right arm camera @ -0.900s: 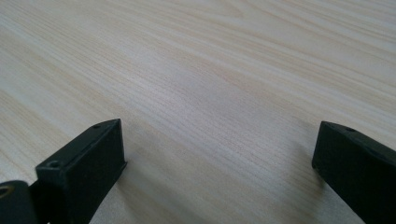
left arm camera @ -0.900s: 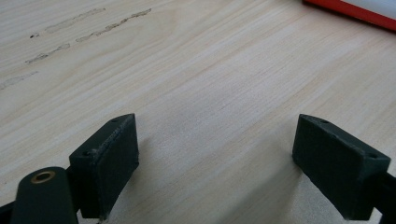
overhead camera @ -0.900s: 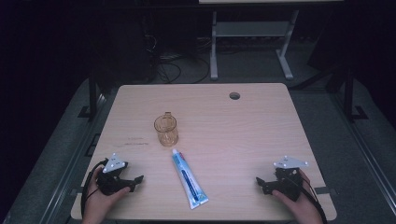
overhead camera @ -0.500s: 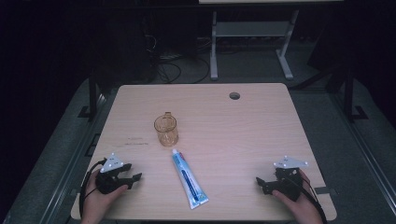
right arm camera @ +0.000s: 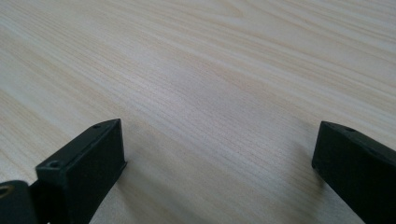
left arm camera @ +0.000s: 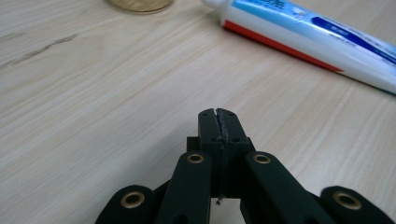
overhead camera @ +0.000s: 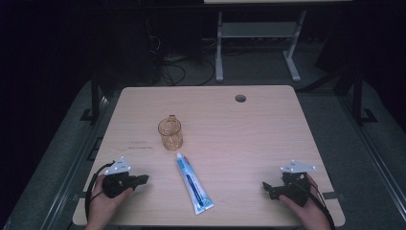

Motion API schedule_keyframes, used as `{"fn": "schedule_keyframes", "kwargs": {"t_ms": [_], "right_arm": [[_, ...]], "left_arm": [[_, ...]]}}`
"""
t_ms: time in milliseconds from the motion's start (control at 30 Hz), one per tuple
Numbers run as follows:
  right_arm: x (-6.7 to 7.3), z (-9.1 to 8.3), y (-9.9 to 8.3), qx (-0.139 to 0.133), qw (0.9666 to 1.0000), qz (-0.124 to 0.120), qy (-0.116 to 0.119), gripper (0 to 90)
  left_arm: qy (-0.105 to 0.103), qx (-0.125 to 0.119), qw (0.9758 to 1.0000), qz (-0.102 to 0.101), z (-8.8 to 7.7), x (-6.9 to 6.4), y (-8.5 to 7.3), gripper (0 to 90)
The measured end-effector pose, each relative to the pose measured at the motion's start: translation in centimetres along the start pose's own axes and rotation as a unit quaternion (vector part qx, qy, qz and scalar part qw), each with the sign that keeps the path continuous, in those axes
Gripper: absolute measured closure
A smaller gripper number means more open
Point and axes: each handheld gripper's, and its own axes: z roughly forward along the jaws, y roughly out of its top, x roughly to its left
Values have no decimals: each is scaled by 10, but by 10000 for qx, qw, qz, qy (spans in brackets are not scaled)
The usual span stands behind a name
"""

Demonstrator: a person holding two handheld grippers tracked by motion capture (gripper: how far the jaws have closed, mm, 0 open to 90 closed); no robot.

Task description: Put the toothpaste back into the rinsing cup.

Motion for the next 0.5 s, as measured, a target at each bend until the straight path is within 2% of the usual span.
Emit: {"fn": "schedule_keyframes", "kwargs": {"t_ms": [267,500], "right_arm": [[0,0,0,2,10000,4,1,19],[0,0,0,-1,10000,2,0,19]], "left_arm": [[-469,-54,9988,143,15,-13,10,900],[-734,-41,9966,360,24,-27,17,900]]}}
